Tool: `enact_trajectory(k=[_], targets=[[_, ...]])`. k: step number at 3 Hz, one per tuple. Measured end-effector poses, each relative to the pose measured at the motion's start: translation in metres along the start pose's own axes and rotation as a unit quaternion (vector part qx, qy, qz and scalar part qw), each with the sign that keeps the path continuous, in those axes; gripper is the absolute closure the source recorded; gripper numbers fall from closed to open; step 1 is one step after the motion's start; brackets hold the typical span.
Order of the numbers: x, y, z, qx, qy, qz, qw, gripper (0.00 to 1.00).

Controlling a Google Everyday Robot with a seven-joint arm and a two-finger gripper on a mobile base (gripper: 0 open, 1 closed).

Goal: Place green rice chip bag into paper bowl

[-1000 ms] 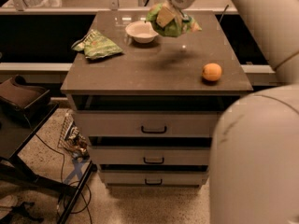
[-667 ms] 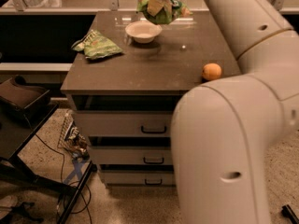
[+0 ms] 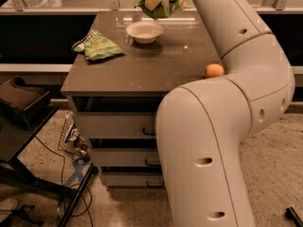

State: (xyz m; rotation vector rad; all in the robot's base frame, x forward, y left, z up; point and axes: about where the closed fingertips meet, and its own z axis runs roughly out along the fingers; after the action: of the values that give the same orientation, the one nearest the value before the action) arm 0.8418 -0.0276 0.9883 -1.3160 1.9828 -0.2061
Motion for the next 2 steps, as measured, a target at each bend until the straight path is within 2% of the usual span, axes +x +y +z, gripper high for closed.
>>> enact_trajectory(k=[1,2], targets=[[-0.001,0.002,0.007,-0.003,-0.006,-0.001,1.0000,1.00],[-0.007,-0.005,0.017,0.003,-0.038,0.003,0.9993,1.00]])
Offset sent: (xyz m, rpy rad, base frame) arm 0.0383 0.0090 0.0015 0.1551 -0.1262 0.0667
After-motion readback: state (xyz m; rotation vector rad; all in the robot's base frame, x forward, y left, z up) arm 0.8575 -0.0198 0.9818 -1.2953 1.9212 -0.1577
